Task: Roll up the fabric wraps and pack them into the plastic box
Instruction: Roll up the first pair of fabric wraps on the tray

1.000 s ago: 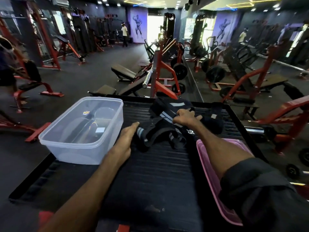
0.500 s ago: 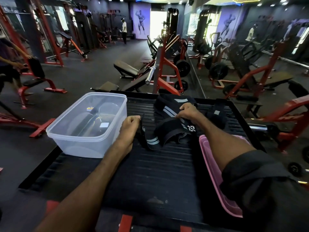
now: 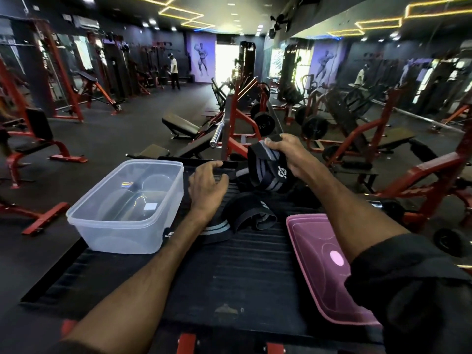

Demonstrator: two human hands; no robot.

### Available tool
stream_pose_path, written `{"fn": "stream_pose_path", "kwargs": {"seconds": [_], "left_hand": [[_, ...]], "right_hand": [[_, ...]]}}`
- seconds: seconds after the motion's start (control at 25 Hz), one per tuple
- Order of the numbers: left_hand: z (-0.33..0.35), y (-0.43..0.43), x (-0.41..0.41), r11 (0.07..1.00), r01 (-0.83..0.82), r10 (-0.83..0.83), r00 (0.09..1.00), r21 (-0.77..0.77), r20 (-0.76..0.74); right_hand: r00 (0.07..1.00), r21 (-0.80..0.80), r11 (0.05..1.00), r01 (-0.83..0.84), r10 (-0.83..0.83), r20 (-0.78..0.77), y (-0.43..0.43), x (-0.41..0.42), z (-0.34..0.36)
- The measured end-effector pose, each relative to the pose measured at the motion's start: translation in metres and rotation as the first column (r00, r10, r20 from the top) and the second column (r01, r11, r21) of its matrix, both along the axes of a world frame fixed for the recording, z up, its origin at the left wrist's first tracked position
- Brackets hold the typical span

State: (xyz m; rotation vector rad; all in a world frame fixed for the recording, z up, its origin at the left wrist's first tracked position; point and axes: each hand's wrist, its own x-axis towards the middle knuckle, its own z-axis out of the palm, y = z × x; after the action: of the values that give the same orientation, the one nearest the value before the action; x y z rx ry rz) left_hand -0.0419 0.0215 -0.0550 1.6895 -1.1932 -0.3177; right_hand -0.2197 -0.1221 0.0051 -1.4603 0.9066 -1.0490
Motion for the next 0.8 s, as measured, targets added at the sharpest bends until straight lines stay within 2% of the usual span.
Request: {"fn": "stream_pose_path", "kwargs": {"seconds": [0.2,0.32,0.4,0.48,0.6,0.68,0.76,0.8], "left_hand": [[0.011,-0.009,-0.032,0.992,0.118,-0.114,0.989,0.048,-0.094],[0.017,-0.009,-0.056,0.986,0.167,-0.169,0.973,-0.026,-0.160],[0.024,-0.009,-0.072,0.975,0.173,-0.182,0.982,-0.136,-0.050],[0.034,-0.015,-0.088,0.950,0.257,-0.232,0.961,-0.180,0.149],[0.047,-0.024,-0.109,0.925,0.377,-0.339,0.873,-0.043,0.351],[0.034,-0.022,-0.119,0.890,0.456,-0.426,0.811,0.022,0.402],[0.004,-0.013,-0.121,0.829,0.546,-0.533,0.705,0.121,0.468],[-0.011,-0.009,-0.120,0.796,0.583,-0.586,0.676,0.163,0.447]], "right_hand": [[0.987,-0.106,0.993,0.052,-0.035,0.157,0.014,-0.017,0.049],[0.953,-0.124,0.991,0.057,-0.017,0.303,0.025,-0.033,0.065],[0.932,-0.139,0.988,0.063,-0.008,0.364,0.035,-0.043,0.070],[0.929,-0.136,0.989,0.053,0.001,0.370,0.048,-0.051,0.069],[0.944,-0.094,0.995,0.032,0.000,0.329,0.066,-0.055,0.057],[0.936,-0.032,0.997,0.069,-0.054,0.349,0.076,-0.060,0.051],[0.914,0.039,0.992,0.124,-0.129,0.384,0.083,-0.067,0.054],[0.912,0.054,0.988,0.147,-0.156,0.380,0.087,-0.072,0.057]]}}
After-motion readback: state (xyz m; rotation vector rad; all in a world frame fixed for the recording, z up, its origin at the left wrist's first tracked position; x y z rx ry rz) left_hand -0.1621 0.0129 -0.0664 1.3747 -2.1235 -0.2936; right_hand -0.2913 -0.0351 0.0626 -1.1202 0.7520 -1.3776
